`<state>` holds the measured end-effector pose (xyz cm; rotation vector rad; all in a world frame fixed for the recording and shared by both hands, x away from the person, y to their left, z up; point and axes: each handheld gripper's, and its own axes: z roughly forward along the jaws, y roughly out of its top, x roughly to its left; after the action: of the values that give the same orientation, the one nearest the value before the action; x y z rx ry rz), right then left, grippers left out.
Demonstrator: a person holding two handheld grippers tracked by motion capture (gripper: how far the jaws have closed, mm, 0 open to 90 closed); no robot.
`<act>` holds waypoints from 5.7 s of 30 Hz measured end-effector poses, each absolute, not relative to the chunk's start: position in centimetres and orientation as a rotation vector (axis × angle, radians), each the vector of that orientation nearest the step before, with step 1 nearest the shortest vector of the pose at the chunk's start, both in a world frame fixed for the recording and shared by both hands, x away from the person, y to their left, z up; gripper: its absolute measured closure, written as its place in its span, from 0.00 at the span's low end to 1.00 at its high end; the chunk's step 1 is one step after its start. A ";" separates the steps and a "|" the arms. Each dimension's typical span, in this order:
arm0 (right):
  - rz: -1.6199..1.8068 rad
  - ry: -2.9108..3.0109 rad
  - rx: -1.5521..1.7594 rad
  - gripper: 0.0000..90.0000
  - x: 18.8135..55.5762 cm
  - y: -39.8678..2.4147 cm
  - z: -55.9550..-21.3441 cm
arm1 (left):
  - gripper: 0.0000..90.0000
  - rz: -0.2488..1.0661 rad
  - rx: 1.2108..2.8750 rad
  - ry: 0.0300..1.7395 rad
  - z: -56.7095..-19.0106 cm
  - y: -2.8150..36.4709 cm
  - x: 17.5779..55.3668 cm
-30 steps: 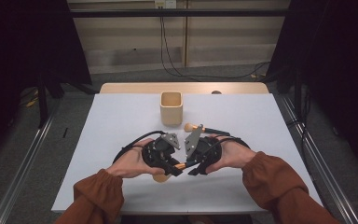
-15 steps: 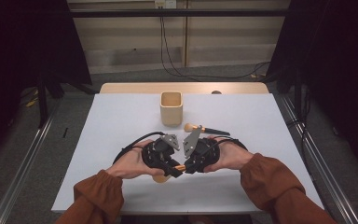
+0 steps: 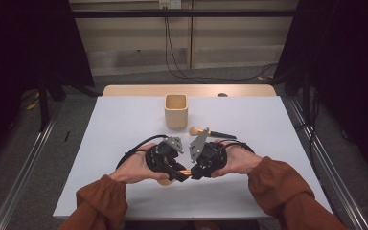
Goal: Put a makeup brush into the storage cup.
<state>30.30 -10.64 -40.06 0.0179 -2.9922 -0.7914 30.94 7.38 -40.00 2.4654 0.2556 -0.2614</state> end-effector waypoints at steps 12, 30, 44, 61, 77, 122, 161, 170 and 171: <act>-0.783 -2.978 -0.042 0.83 30.5 -11.7 -40.7 | 0.36 -0.202 2.423 0.336 -39.9 7.8 31.0; -0.850 -2.951 -0.254 0.83 31.0 -15.8 -41.9 | 0.05 -0.054 2.291 0.558 -40.9 11.2 31.3; -0.980 -2.929 -0.482 0.83 30.8 -18.4 -42.0 | 0.04 0.000 2.235 0.599 -41.4 12.6 30.4; -1.191 -2.856 -0.776 0.83 30.2 -18.9 -43.4 | 0.04 0.032 2.198 0.686 -42.4 14.0 29.9; -1.477 -2.775 -0.822 0.83 29.3 -18.8 -43.9 | 0.04 0.087 2.115 0.761 -43.0 15.5 29.7; -2.062 -2.460 -0.832 0.83 28.0 -18.5 -43.7 | 0.05 0.187 1.922 0.716 -42.3 15.8 28.1; -2.095 -2.434 -0.702 0.83 27.5 -18.2 -43.2 | 0.09 0.116 1.751 0.507 -40.9 9.0 29.2; -2.107 -2.430 -0.702 0.83 27.5 -18.3 -43.2 | 0.27 0.113 1.711 0.494 -40.5 8.0 29.5; -2.108 -2.430 -0.701 0.83 27.5 -18.3 -43.2 | 0.29 0.093 1.711 0.489 -40.5 7.8 29.6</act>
<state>27.46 -18.27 -43.20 -0.7008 -2.4298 -2.1076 29.61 7.83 -40.54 1.7114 0.4895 0.0930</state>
